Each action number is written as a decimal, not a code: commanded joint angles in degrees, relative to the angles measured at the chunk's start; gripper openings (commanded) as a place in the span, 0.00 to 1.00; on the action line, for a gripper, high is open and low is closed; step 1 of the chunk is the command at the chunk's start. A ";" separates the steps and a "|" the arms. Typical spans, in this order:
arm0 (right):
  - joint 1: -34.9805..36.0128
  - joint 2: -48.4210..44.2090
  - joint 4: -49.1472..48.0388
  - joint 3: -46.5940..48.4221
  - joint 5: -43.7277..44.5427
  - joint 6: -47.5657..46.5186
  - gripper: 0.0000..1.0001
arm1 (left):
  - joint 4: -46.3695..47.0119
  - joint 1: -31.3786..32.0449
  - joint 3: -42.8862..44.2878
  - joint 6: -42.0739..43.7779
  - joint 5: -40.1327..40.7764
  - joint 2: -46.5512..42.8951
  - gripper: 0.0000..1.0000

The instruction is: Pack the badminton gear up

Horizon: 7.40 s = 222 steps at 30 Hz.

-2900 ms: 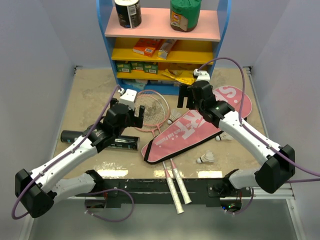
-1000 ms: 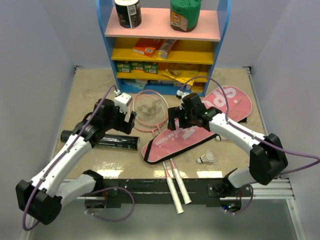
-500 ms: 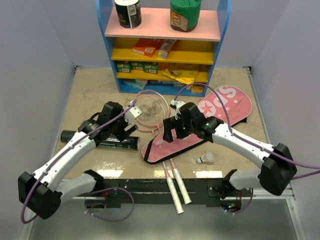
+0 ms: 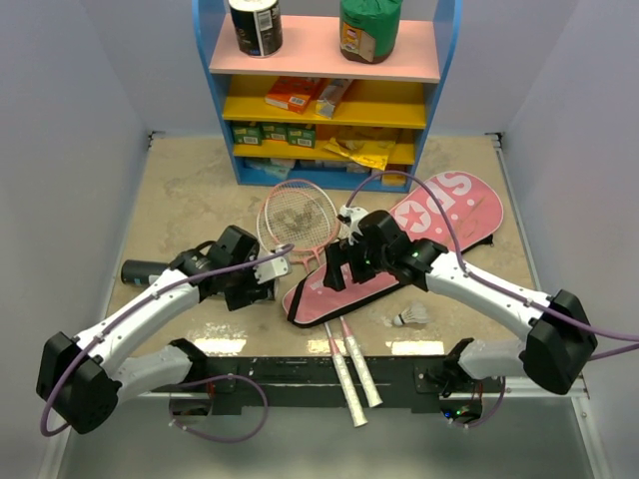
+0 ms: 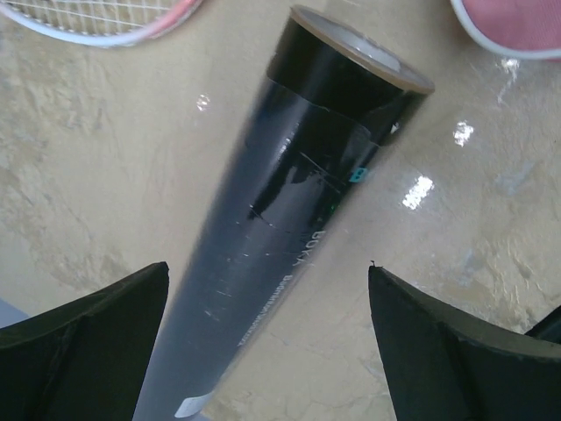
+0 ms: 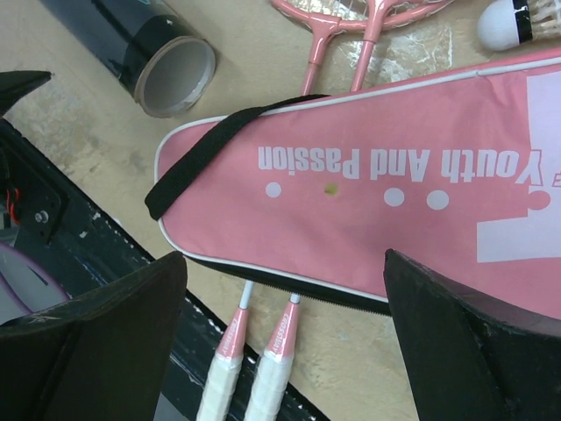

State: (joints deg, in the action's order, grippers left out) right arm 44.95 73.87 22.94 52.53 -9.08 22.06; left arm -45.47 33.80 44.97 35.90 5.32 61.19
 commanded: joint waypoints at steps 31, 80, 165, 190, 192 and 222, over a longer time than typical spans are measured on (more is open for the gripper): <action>0.93 1.02 -8.09 -4.19 -4.63 0.87 0.98 | 11.64 0.21 -1.73 8.31 -2.59 17.29 0.96; 0.93 -7.33 -5.10 -8.94 -1.64 4.57 0.98 | 19.81 -1.46 -6.73 -2.16 -3.65 15.19 0.82; 4.97 0.05 -0.53 20.33 -19.04 4.39 0.37 | 33.69 0.65 0.12 -20.69 -42.50 -8.63 0.00; 4.97 -4.68 0.61 18.39 -15.36 4.39 0.00 | 33.87 0.65 -0.23 -20.78 -44.26 -13.55 0.00; 4.97 -5.31 3.32 19.62 -10.64 3.43 0.00 | 33.70 0.65 -1.02 -20.69 -44.26 -13.81 0.00; -7.32 -7.16 13.45 22.44 5.65 -0.44 0.00 | 35.54 0.65 -4.28 -22.36 -38.28 -17.59 0.00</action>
State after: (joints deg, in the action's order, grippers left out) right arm 40.93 65.01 34.15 73.10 -11.38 23.66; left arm -14.02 34.52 40.38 14.70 -33.82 44.18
